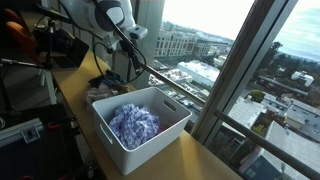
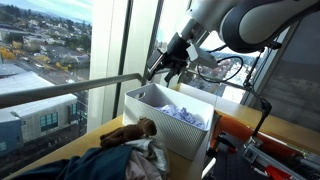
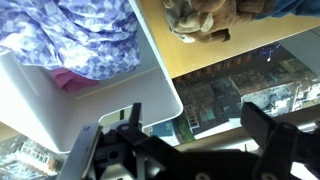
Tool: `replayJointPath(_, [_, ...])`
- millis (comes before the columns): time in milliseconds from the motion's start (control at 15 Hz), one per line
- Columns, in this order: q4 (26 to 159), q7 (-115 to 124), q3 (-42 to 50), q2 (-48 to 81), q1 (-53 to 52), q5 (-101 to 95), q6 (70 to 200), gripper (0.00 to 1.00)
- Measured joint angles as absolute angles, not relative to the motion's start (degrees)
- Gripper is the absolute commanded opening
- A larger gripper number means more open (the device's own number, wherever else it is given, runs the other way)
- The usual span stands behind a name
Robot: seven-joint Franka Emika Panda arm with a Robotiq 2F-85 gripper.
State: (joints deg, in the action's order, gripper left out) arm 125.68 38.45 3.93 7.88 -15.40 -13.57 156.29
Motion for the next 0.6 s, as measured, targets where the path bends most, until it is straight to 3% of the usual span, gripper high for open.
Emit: replayJointPath(600, [124.77, 46.78, 9.68, 18.42, -9.59, -28.40, 155.83, 1.00])
